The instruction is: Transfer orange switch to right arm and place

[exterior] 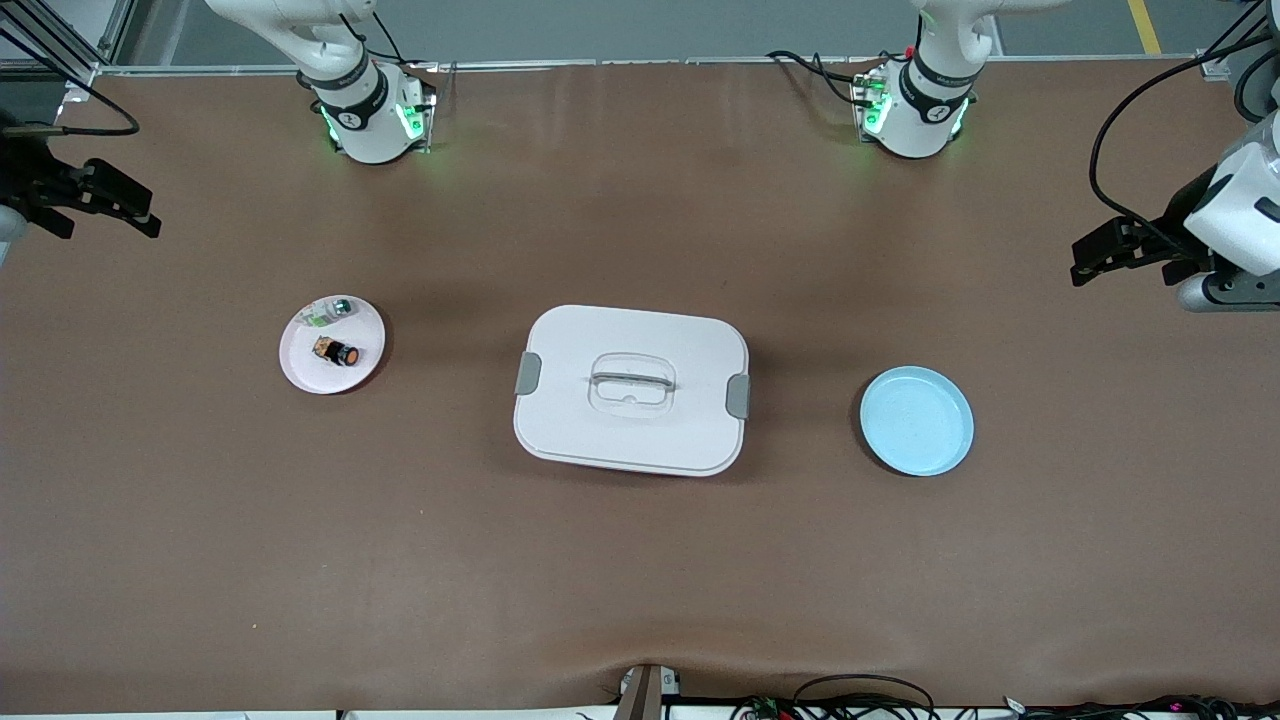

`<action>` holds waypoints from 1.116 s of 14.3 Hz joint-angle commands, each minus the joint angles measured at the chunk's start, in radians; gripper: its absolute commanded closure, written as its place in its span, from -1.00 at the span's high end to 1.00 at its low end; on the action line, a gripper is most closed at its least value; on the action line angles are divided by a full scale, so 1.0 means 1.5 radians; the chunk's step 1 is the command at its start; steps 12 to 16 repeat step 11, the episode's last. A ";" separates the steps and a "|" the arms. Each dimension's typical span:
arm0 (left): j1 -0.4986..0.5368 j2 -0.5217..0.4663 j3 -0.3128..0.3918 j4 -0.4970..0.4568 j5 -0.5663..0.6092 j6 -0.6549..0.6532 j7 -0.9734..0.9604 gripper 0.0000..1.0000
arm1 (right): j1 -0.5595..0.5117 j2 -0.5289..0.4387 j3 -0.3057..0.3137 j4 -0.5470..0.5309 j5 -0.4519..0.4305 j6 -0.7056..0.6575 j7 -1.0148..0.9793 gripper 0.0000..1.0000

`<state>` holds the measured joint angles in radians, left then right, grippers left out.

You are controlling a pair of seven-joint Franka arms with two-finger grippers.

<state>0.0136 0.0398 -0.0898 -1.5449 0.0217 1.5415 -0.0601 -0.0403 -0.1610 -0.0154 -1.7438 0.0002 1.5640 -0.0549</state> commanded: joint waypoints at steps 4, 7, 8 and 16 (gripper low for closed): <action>-0.004 0.012 0.000 0.020 -0.006 -0.011 0.007 1.00 | 0.002 -0.001 -0.004 -0.001 0.009 0.012 0.004 1.00; -0.006 0.011 -0.007 0.018 -0.006 -0.017 0.005 1.00 | 0.003 0.000 -0.003 0.007 -0.004 0.010 0.005 1.00; -0.007 0.011 -0.007 0.019 -0.006 -0.020 0.004 1.00 | 0.001 0.001 -0.004 0.013 -0.003 0.002 0.003 1.00; -0.007 0.011 -0.007 0.018 -0.007 -0.021 0.004 1.00 | 0.001 0.004 -0.004 0.015 0.003 -0.003 0.008 1.00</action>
